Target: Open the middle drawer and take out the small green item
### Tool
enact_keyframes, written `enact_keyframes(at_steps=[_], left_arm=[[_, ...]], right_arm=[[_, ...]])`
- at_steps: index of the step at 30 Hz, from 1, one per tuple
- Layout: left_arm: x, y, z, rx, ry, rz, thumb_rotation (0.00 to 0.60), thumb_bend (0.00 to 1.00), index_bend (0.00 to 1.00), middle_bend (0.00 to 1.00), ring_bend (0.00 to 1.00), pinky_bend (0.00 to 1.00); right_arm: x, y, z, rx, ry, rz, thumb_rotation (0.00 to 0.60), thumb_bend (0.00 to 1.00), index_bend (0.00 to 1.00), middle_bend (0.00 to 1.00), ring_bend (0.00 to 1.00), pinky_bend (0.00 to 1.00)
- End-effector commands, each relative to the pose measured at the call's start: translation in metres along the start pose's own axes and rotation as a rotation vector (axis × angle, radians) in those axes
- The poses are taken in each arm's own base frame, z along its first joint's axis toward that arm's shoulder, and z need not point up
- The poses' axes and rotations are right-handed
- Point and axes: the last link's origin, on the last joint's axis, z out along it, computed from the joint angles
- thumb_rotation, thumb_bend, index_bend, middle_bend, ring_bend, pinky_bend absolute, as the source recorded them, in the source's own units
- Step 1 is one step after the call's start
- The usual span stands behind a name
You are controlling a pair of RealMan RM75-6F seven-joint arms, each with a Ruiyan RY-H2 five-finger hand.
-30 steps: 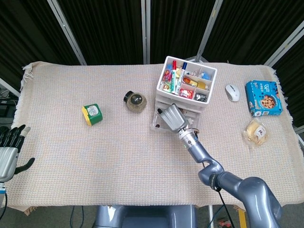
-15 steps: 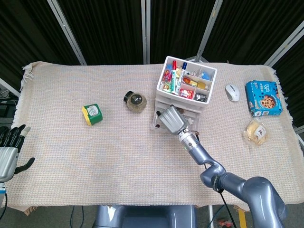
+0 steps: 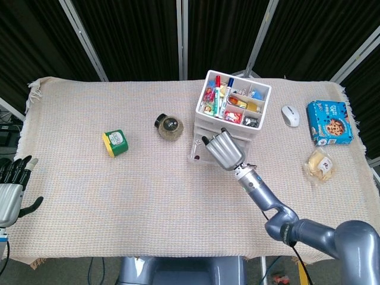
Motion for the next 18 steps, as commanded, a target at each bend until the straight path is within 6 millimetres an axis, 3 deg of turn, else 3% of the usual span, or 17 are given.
enact_keyframes(at_steps=[1,4,10,18], left_arm=[[0.0,0.0,0.0,0.001,0.0,0.0,0.6,0.28,0.0,0.0,0.0,0.0],[0.0,0.0,-0.001,0.001,0.001,0.0,0.6,0.28,0.0,0.0,0.0,0.0],[0.0,0.001,-0.001,0.0,0.004,0.001,0.6,0.28,0.0,0.0,0.0,0.0],[0.0,0.001,-0.001,-0.001,0.005,0.002,0.6,0.28,0.0,0.0,0.0,0.0]], right_arm=[[0.014,0.015,-0.014,-0.018,0.023,-0.032,0.6,0.32,0.55,1.0,0.99,0.69],[0.023,0.025,-0.026,-0.033,0.033,-0.048,0.6,0.32,0.55,1.0,0.99,0.69],[0.042,0.06,-0.073,-0.076,0.041,-0.086,0.6,0.32,0.55,1.0,0.99,0.69],[0.037,0.087,-0.125,-0.115,-0.021,-0.073,0.6,0.32,0.55,1.0,0.99,0.69]])
